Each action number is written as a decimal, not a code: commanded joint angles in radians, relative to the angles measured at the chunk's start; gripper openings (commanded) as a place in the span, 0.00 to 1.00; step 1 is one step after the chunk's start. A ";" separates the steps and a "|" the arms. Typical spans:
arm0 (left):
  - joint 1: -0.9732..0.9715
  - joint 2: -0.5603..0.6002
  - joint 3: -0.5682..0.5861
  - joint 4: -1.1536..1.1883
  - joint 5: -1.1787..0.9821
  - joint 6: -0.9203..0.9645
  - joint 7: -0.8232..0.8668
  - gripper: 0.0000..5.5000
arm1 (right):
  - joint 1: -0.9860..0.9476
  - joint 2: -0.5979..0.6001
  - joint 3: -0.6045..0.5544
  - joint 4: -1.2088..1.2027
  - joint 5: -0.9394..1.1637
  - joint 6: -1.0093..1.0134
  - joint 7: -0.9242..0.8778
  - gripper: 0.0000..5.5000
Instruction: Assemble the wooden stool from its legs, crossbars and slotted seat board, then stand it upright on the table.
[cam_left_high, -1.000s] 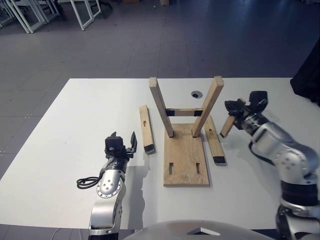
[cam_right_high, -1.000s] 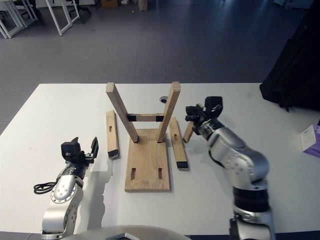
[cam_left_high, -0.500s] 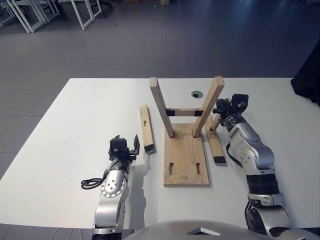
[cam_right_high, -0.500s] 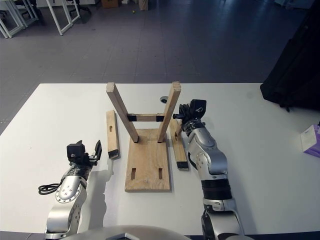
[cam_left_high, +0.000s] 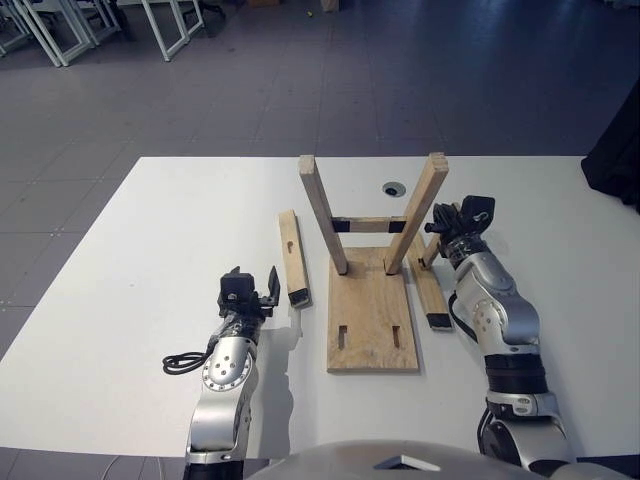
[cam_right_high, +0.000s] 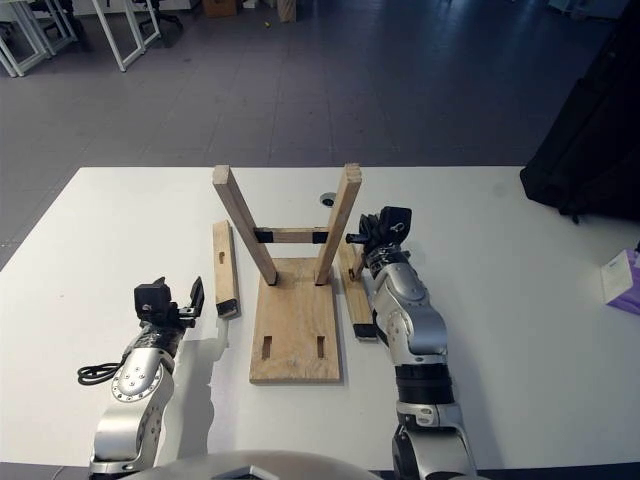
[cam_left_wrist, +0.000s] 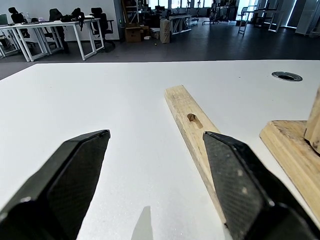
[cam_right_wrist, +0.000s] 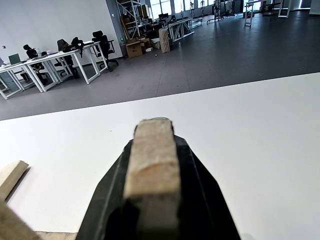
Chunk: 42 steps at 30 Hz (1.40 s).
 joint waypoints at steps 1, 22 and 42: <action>-0.007 0.005 -0.004 0.014 0.011 0.018 -0.007 0.63 | 0.015 0.000 0.005 -0.010 -0.021 0.024 0.018 0.07; 0.007 0.004 -0.007 0.018 0.013 0.015 -0.007 0.63 | -0.024 0.036 0.024 -0.075 -0.069 0.066 0.053 0.07; -0.001 0.007 -0.007 0.016 0.012 0.020 -0.010 0.63 | 0.046 -0.001 0.011 0.170 -0.175 -0.118 0.084 0.07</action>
